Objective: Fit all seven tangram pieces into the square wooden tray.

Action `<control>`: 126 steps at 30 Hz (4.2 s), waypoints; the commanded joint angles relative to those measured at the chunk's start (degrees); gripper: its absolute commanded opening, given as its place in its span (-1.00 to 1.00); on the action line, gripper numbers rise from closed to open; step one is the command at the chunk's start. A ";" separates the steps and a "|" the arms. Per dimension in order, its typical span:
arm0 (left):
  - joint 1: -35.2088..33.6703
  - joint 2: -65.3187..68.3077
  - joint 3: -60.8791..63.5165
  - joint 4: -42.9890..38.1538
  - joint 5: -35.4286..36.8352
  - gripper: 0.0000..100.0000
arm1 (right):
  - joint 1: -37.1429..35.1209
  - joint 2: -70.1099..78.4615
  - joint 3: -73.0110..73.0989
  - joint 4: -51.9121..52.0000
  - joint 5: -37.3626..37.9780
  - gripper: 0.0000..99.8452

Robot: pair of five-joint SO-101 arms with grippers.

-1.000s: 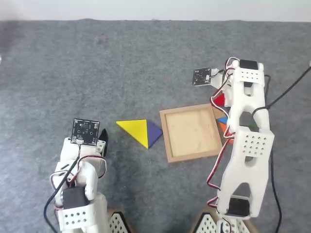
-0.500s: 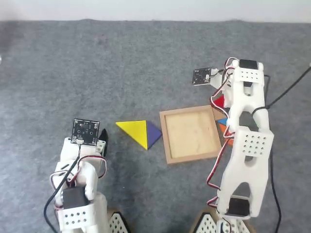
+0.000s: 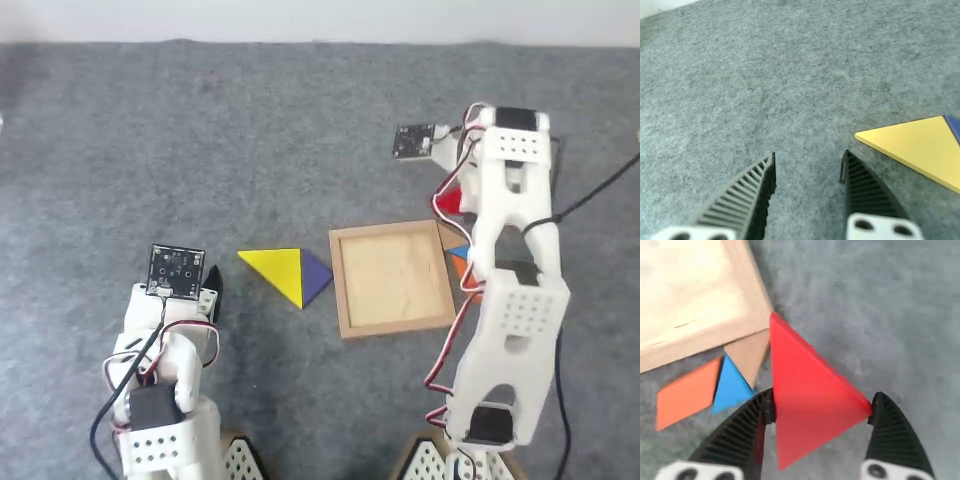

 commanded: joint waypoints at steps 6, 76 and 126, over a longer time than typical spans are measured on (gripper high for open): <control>0.18 0.00 -0.13 0.26 -0.26 -0.58 | -9.71 -8.84 0.09 11.91 -5.36 -0.58; 0.26 0.00 -0.13 0.26 -0.26 -0.58 | -38.81 -7.69 21.36 1.89 -71.12 -0.30; 0.18 0.00 -0.13 0.26 -0.26 -0.58 | -35.82 -33.01 60.22 -23.69 -68.13 -0.30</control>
